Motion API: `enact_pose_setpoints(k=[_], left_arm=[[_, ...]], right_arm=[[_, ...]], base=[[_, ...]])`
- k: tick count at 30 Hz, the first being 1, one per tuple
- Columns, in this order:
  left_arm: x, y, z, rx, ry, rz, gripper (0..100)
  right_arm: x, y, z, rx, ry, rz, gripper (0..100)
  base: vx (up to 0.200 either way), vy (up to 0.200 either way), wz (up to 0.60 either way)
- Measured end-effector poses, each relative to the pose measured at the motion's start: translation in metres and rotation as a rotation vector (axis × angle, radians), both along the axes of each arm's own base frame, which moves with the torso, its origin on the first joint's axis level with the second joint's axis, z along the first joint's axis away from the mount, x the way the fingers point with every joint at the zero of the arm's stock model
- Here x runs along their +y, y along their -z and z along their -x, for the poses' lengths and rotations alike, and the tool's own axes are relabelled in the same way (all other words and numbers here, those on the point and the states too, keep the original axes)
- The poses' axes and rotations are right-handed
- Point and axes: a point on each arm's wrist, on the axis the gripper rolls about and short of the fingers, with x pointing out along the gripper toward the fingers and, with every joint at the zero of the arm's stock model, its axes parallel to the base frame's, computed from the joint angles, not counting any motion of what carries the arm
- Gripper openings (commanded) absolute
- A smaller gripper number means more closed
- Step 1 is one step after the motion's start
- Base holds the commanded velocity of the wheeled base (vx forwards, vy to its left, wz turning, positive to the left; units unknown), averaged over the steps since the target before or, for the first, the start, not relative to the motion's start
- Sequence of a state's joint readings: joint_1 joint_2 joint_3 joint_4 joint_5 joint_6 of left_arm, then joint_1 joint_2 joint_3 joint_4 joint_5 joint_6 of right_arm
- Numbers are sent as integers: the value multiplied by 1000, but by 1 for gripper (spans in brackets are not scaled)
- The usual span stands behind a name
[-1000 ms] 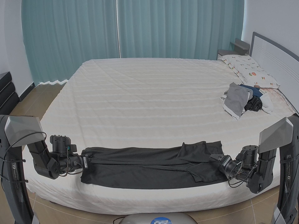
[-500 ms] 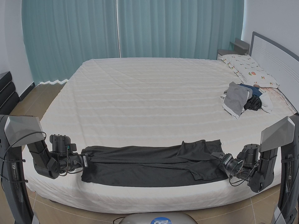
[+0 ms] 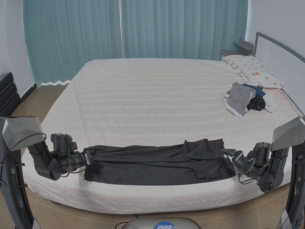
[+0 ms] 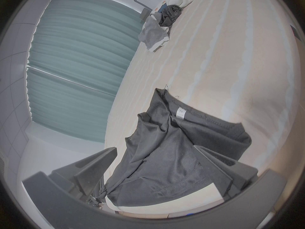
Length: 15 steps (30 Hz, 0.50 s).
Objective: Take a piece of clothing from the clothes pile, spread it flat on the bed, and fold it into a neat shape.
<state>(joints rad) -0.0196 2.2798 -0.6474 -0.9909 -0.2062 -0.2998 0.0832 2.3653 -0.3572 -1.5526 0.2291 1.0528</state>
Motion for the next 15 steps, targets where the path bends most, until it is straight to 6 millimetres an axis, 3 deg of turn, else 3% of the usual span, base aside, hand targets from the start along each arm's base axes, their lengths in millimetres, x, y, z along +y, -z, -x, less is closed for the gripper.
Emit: enact_pose_setpoints(k=[3, 15], left_arm=[[-3, -3, 0, -3, 1, 11, 0], [-26, -17, 4, -19, -24, 24, 0]], right_arm=[[-3, -1, -1, -5, 1, -7, 100], [-3, 0, -2, -7, -11, -6, 100]], base=[[0, 0, 0], [0, -200, 0]])
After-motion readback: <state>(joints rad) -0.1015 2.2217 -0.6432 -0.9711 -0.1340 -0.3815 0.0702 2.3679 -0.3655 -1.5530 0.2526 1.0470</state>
